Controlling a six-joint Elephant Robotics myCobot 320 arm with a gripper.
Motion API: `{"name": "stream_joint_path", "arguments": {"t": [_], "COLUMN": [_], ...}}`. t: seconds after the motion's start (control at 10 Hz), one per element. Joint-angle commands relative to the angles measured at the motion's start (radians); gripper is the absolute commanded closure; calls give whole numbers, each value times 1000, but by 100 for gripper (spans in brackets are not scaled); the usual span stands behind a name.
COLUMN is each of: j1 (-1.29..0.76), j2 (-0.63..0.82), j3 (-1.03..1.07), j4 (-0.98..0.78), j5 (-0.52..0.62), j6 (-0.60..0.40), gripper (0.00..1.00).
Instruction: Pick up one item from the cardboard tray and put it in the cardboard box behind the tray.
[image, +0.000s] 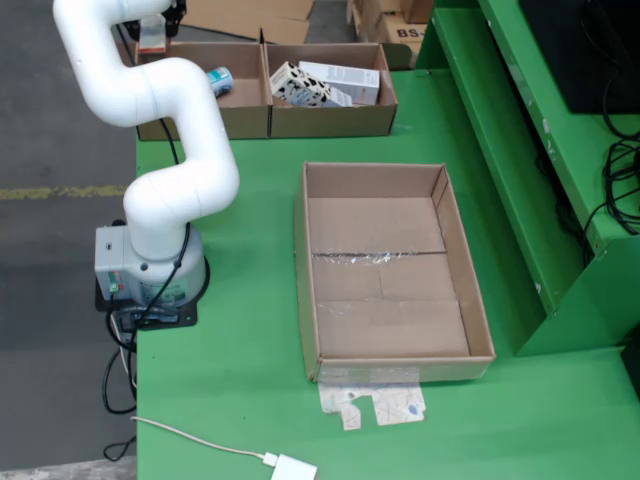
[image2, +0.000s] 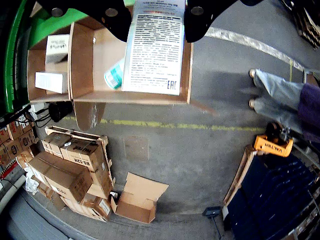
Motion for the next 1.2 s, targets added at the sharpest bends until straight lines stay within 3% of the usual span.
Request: {"name": "stream_joint_path", "arguments": {"t": [0.0, 0.4, 0.7, 0.9, 1.1], "j1": [48, 33, -118, -147, -206], "j2": [518, 635, 506, 525, 623], "j3": [-771, -935, -806, -856, -1045], "j4": [35, 87, 127, 168, 285], "j5": [-12, -2, 37, 47, 63], "j6": [57, 29, -198, -233, -301], "gripper": [100, 100, 100, 100, 100]}}
